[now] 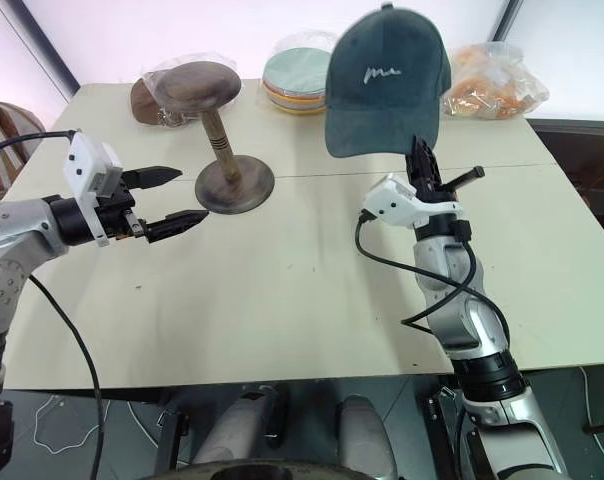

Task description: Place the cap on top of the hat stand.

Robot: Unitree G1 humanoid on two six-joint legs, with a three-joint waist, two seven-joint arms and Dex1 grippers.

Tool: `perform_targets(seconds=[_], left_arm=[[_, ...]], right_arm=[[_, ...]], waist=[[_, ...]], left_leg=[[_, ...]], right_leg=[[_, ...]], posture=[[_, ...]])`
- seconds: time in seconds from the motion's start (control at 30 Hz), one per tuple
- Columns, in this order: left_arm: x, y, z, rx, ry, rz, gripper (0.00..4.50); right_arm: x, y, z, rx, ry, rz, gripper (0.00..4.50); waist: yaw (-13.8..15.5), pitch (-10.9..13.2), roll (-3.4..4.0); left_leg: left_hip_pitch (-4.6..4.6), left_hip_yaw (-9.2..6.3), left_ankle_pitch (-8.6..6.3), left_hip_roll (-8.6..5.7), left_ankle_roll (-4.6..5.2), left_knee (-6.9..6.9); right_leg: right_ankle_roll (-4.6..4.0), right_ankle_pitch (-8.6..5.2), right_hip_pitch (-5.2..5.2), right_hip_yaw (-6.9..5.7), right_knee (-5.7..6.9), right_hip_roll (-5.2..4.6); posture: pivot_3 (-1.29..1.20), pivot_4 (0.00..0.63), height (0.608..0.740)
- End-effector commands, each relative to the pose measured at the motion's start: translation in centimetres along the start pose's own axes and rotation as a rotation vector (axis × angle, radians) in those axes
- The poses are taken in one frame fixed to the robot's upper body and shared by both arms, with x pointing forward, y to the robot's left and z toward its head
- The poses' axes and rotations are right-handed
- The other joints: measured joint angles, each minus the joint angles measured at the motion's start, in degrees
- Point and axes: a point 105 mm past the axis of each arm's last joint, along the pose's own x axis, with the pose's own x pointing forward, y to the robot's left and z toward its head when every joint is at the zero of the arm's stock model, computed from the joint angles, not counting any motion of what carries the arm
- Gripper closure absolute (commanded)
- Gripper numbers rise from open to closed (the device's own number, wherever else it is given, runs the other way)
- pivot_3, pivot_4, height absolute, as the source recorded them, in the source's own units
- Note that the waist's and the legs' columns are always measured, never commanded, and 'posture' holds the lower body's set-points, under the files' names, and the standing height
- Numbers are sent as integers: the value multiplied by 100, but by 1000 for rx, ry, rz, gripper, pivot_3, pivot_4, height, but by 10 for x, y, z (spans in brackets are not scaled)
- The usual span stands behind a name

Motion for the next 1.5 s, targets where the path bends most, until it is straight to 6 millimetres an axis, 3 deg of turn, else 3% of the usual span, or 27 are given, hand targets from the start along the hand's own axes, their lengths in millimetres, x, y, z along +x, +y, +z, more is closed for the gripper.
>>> perform_targets(seconds=[0.03,0.5,0.77,1.0,1.23,1.5], left_arm=[[-10,9,5,26,-36,96,0],[-24,0,-11,-18,-16,216,0],[-26,-2,-13,-18,-7,261,0],[-26,-11,-11,16,18,265,0],[-26,-21,-6,45,39,272,0],[-31,-25,-6,59,70,281,0]], right_arm=[[13,-6,45,63,-163,-44,4477],[53,6,126,215,-402,-103,4477],[50,32,153,278,-466,-50,4477],[41,56,159,315,-466,1,4477],[26,97,147,311,-422,65,4477],[22,122,133,294,-364,102,4477]], waist=[[-16,0,0],[2,0,-1],[-15,0,-1],[-17,0,-1],[-17,-1,-2],[-17,-2,-4]], left_leg=[[0,0,0,0,0,0],[1,-3,8,3,-14,-5],[1,-4,14,3,-24,-10],[1,-4,17,4,-28,-15],[1,-4,17,3,-30,-17],[3,-3,27,3,-45,-46]], right_leg=[[0,0,-1,0,0,0],[-3,1,-5,-2,3,4],[-3,1,-8,-1,3,8],[-3,1,-16,1,4,10],[-4,2,-32,2,4,11],[-10,5,-43,5,4,12]], posture=[[0,150,740],[0,150,740],[0,150,740],[0,150,740],[0,150,740],[0,150,740]])
